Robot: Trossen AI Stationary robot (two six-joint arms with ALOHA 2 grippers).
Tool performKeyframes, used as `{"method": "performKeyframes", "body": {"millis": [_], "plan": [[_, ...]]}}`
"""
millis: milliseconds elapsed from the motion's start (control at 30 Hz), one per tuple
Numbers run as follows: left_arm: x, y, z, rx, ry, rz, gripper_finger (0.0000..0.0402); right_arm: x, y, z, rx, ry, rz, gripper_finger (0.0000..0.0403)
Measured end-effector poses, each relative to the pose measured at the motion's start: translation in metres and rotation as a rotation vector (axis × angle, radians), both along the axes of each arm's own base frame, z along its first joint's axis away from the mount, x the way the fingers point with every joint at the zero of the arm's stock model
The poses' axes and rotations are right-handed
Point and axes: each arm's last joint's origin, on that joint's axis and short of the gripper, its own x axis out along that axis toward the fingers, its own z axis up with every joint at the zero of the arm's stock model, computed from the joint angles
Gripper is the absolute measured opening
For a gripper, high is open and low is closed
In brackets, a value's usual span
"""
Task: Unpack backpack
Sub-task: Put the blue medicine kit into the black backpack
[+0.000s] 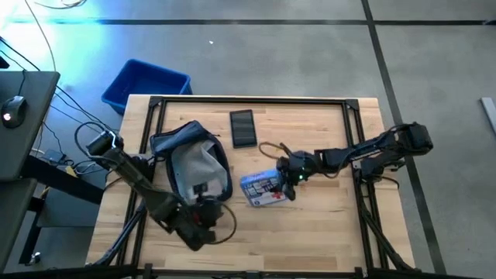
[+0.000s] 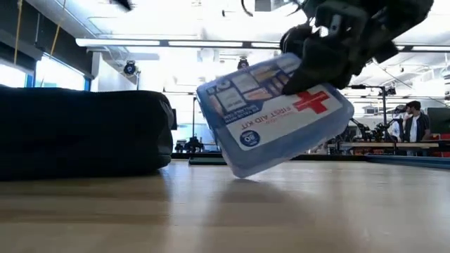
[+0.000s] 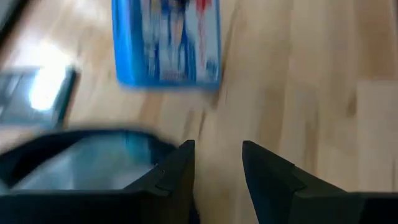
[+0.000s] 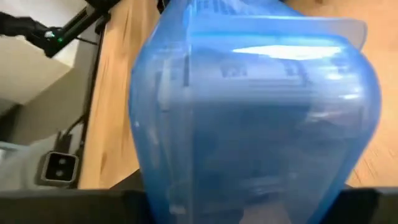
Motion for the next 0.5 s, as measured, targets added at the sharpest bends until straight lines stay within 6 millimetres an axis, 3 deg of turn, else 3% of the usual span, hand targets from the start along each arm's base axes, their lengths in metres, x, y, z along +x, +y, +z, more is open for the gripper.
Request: {"method": "performKeyframes", "body": {"millis": [133,367,500], "plan": [[-0.016,0.014,-0.004,-0.007,0.087,0.151,0.0112,0.006,0.002,0.011,-0.068,-0.134,-0.116,0.0138],[-0.017,0.043,-0.049,0.034,0.226,0.262,0.0112,0.009,0.003,0.026,-0.043,-0.256,-0.120,0.0138],[-0.006,0.056,-0.080,0.010,0.174,0.216,0.0105,0.004,0.009,0.039,-0.040,-0.317,-0.119,0.0138]]}}
